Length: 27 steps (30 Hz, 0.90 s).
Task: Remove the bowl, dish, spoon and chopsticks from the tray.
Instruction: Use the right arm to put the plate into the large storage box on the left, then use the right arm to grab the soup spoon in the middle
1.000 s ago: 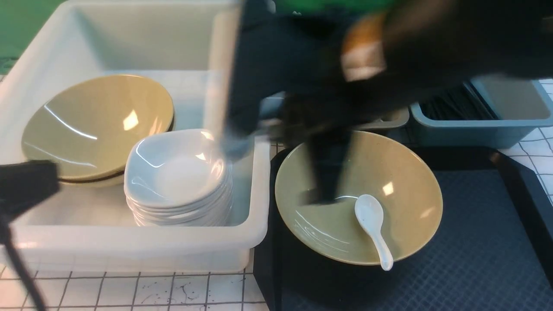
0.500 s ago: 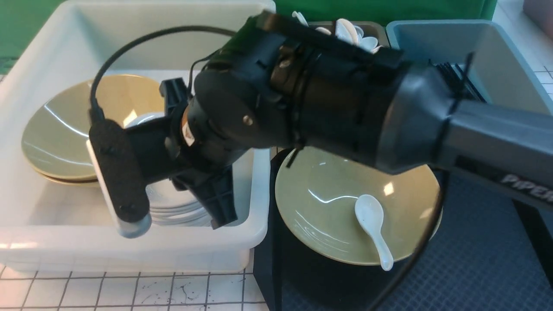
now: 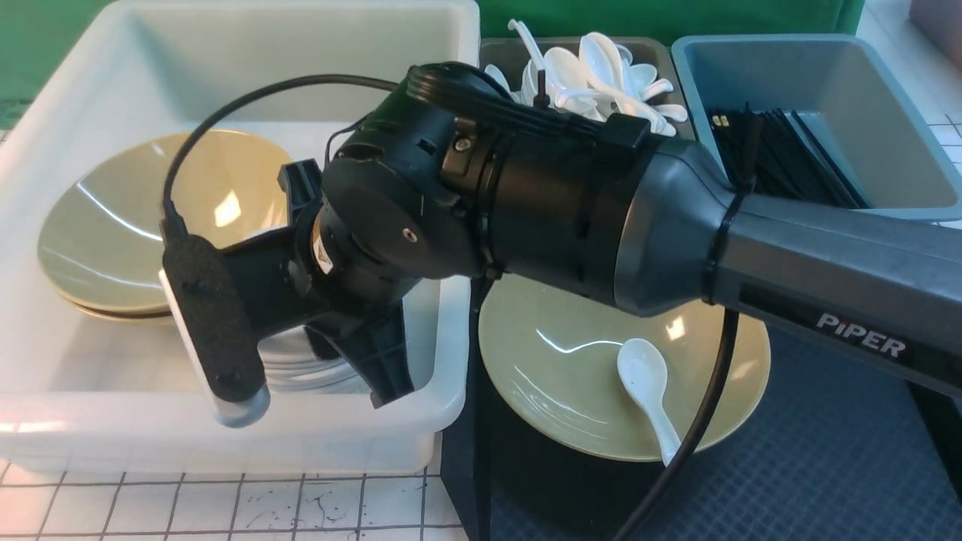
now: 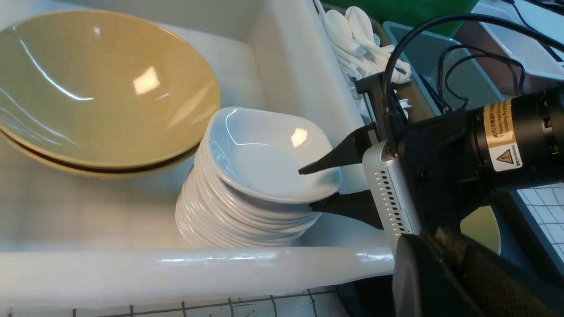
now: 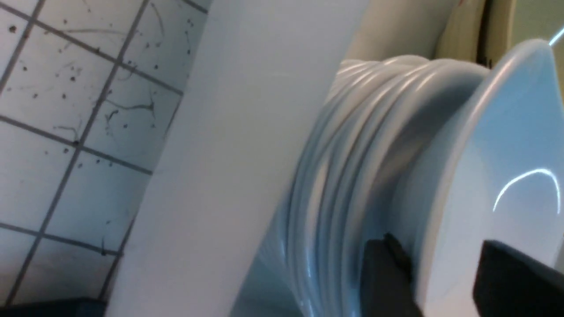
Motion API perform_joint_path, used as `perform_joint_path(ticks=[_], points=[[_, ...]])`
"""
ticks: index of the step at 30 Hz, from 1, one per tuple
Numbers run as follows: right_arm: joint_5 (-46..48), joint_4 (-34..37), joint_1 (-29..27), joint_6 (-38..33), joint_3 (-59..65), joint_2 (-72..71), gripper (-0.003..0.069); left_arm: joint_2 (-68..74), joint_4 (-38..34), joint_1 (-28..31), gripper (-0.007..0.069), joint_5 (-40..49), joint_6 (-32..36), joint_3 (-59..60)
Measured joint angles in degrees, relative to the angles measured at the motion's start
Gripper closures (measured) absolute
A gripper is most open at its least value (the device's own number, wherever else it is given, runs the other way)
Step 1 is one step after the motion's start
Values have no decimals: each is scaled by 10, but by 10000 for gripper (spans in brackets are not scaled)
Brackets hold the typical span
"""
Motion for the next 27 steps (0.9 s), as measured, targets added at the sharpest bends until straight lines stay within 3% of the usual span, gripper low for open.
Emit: perform_joint_path(ticks=[3,6,10,13,22,27], points=[[34,-2,1,2,-1,-8,215,0,-6,0,625,-5,2,0],[81,-4,4,22,-9,-28,147,0,-15,0,625,-17,7,0],[151,-9,5,88,-25,-73,127,0,-32,0,625,-37,16,0],[238,-24,-1,168,-29,-120,151,2,-60,0,625,-54,35,0],[237,-35,-104,424,55,-232,369,90,-195,0,625,-90,166,-2],[237,-34,-157,579,155,-285,411,138,-222,0,625,-98,208,-2]])
